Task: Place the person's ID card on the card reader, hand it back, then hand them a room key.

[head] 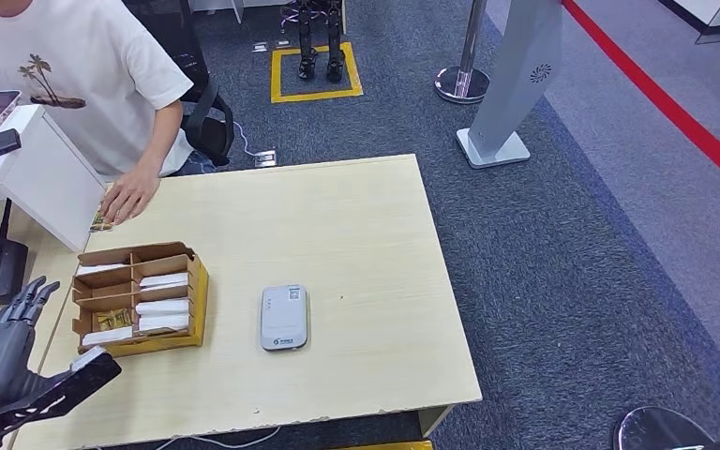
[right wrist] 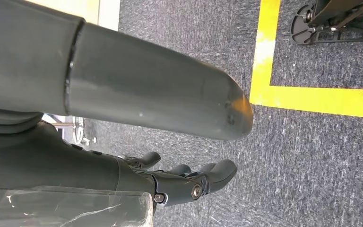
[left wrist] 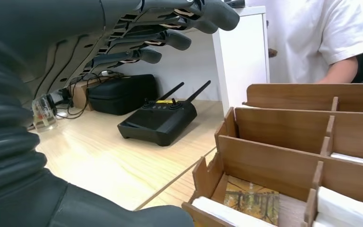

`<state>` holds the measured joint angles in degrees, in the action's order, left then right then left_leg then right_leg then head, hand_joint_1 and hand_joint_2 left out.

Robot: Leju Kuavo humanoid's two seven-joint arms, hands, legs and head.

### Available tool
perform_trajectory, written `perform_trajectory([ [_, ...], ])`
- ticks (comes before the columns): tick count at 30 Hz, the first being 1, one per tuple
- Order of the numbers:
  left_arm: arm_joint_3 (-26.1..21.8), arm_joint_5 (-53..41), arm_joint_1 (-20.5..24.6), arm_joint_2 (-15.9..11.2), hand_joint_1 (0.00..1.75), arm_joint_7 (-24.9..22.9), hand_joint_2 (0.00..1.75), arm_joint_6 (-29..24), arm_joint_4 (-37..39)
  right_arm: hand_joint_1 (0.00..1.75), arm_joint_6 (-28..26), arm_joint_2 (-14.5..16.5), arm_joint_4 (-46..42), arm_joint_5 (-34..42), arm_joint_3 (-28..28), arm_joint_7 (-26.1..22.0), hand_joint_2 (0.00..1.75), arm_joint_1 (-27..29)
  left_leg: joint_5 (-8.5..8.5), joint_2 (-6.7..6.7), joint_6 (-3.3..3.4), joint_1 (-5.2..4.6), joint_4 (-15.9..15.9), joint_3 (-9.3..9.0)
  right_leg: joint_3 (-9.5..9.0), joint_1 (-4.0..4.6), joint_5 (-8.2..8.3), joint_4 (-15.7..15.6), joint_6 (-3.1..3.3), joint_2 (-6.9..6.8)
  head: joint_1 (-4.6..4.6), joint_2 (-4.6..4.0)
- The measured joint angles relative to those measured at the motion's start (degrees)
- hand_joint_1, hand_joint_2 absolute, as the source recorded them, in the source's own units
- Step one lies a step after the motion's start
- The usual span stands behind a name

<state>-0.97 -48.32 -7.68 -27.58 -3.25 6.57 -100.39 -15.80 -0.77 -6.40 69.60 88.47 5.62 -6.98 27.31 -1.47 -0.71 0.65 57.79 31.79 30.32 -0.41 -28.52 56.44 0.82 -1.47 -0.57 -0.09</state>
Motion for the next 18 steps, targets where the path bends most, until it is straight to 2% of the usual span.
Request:
perform_trajectory([
  [18,1.87,-0.09,3.05,1.19,0.0,0.47,1.75,0.38,2.14,0.0,0.0,-0.17,0.0,-0.08,0.63,0.0,0.0,-0.08,0.0,-0.01,0.0,0.0,0.0,0.0,0.01,0.0,0.0,0.0,0.0,0.01,0.02,0.01],
])
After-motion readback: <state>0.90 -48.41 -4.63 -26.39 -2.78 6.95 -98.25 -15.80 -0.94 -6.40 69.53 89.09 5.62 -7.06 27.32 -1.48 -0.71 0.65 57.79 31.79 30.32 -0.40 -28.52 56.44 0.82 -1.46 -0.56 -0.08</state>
